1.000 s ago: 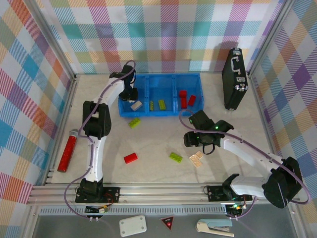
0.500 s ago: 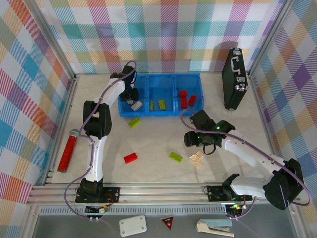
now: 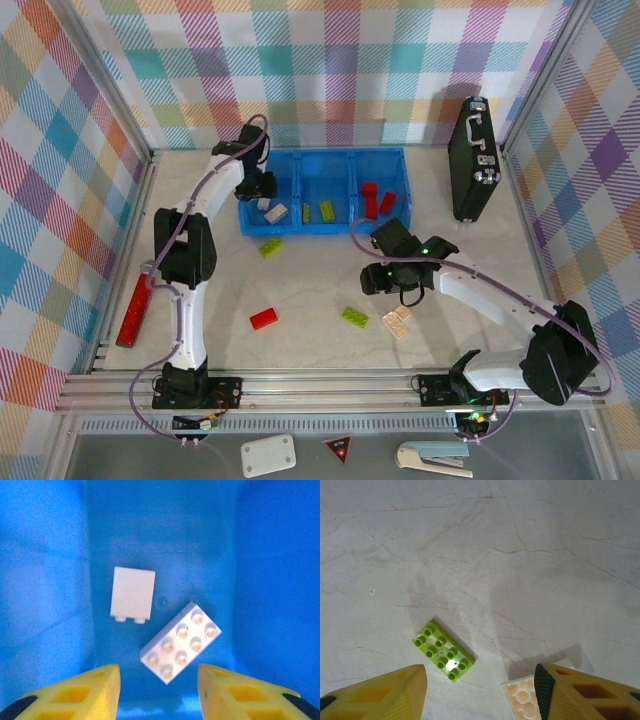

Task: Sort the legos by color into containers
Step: Place the lego in the container, then pick up the lego from the bottom-center of the table.

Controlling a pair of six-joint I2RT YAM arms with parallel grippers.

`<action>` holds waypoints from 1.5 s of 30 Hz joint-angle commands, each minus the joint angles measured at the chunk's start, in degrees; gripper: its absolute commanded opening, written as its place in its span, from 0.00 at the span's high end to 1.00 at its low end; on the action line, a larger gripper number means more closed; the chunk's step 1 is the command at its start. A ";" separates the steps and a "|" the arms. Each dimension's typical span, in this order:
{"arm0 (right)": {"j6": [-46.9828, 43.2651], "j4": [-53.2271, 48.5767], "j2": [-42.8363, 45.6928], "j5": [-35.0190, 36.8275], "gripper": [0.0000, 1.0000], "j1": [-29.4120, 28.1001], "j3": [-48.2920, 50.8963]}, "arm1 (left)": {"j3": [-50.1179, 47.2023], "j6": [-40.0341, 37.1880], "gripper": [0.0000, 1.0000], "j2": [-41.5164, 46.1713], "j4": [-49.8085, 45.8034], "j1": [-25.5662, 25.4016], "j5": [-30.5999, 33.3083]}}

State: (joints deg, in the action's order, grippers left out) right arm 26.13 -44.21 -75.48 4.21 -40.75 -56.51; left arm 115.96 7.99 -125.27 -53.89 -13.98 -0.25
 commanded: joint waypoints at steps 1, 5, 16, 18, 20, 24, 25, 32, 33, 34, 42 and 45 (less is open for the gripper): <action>-0.59 1.18 -2.44 -1.20 0.40 -1.41 -2.74 | -2.08 -1.25 0.55 4.55 -2.42 0.17 -1.39; -0.46 0.71 -5.46 -0.62 0.39 -3.38 -4.28 | -4.04 -1.27 0.55 7.35 -3.24 0.99 -2.69; 2.32 -0.94 -9.90 0.91 0.39 -7.90 -4.54 | -15.12 -2.41 0.54 16.34 1.59 2.54 -4.21; 2.27 -0.86 -10.75 0.92 0.39 -8.84 -4.24 | -16.76 -2.10 0.54 17.05 3.53 2.53 -5.46; 1.95 -1.11 -11.96 1.31 0.39 -9.64 -4.13 | -18.29 -1.84 0.54 17.45 5.03 2.55 -5.94; 0.01 -3.00 -14.99 2.96 0.39 -11.30 -5.21 | -18.96 -1.48 0.54 17.17 5.88 2.59 -7.51; -0.42 -3.41 -15.82 3.38 0.39 -11.69 -5.51 | -19.14 -1.18 0.54 17.12 6.28 2.72 -8.29; -1.71 -3.83 -20.82 4.30 0.40 -14.12 -6.48 | -18.94 -0.46 0.54 17.46 6.40 3.43 -10.12; -1.85 -3.94 -21.52 4.30 0.40 -14.49 -6.79 | -19.25 -0.44 0.54 17.68 6.68 3.43 -9.87; -1.96 -4.03 -22.29 4.40 0.40 -14.93 -7.09 | -19.28 -0.41 0.54 17.60 6.61 3.43 -9.68; -2.71 -5.60 -27.03 7.15 0.41 -17.50 -9.77 | -18.63 -0.17 0.53 17.14 5.92 3.43 -10.27; -2.82 -5.95 -28.22 7.87 0.43 -18.08 -9.86 | -18.67 0.00 0.52 17.27 5.86 3.43 -10.73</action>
State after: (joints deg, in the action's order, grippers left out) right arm 24.36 -47.72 -102.54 10.31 -58.17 -65.25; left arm 97.19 7.09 -109.58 -47.68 -11.16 -9.69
